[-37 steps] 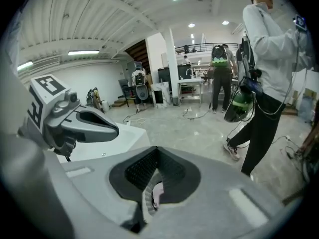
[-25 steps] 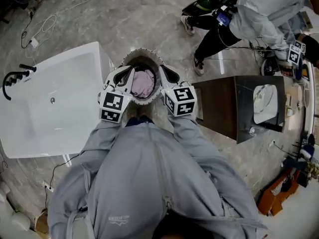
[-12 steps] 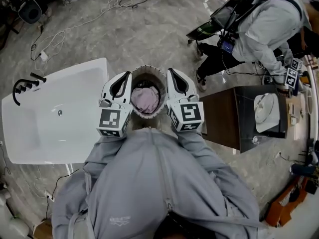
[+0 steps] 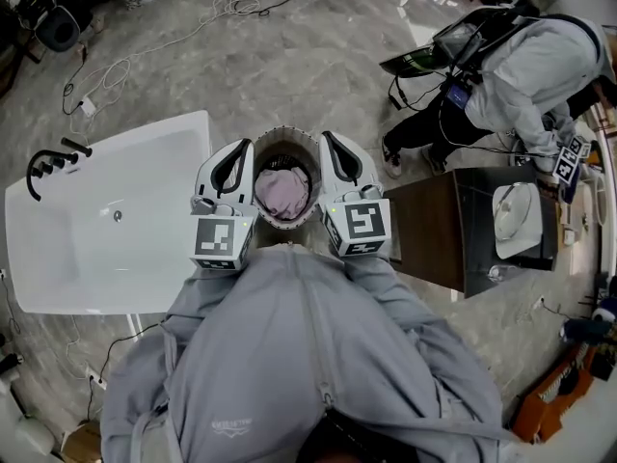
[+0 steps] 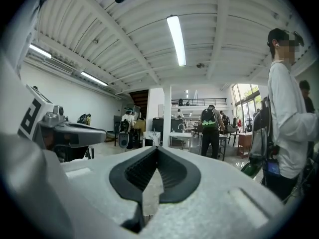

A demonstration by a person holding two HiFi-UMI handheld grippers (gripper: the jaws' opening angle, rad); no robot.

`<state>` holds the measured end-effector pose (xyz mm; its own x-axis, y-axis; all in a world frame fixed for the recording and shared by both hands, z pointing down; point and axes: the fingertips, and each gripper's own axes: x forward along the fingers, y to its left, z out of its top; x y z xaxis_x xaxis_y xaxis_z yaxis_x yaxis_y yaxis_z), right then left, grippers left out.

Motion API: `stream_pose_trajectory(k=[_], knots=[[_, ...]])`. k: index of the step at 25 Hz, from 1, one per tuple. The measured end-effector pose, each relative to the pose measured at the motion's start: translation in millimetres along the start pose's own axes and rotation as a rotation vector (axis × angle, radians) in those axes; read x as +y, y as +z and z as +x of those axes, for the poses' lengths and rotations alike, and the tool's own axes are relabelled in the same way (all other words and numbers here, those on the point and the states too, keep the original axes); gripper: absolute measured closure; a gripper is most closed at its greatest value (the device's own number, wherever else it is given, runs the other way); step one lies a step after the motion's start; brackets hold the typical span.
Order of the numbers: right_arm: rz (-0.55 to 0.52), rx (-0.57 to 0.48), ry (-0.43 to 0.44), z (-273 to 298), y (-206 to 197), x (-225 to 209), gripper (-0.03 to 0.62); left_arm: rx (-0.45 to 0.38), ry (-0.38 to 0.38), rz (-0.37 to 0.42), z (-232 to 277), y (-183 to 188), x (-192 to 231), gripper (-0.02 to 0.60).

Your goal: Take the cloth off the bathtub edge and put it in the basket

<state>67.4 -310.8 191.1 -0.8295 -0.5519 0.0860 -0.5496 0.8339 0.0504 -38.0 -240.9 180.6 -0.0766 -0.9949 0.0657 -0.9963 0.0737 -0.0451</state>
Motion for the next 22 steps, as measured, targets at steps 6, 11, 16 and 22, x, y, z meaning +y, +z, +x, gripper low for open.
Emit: stream_pose_trajectory(k=[6, 11, 16, 22], knots=[[0.009, 0.003, 0.002, 1.3, -0.8, -0.6, 0.589, -0.008, -0.013, 0.011, 4.4, 2.3, -4.3, 0.575], [0.004, 0.004, 0.002, 1.7, 0.5, 1.9, 0.589, -0.026, -0.022, 0.008, 3.5, 5.5, -4.4, 0.575], [-0.003, 0.003, 0.003, 1.7, 0.8, 5.1, 0.589, -0.027, -0.009, 0.008, 0.4, 5.2, 0.1, 0.575], [-0.008, 0.004, 0.007, -1.8, 0.3, 7.5, 0.589, -0.046, -0.029, 0.010, -3.0, 5.1, -5.3, 0.575]])
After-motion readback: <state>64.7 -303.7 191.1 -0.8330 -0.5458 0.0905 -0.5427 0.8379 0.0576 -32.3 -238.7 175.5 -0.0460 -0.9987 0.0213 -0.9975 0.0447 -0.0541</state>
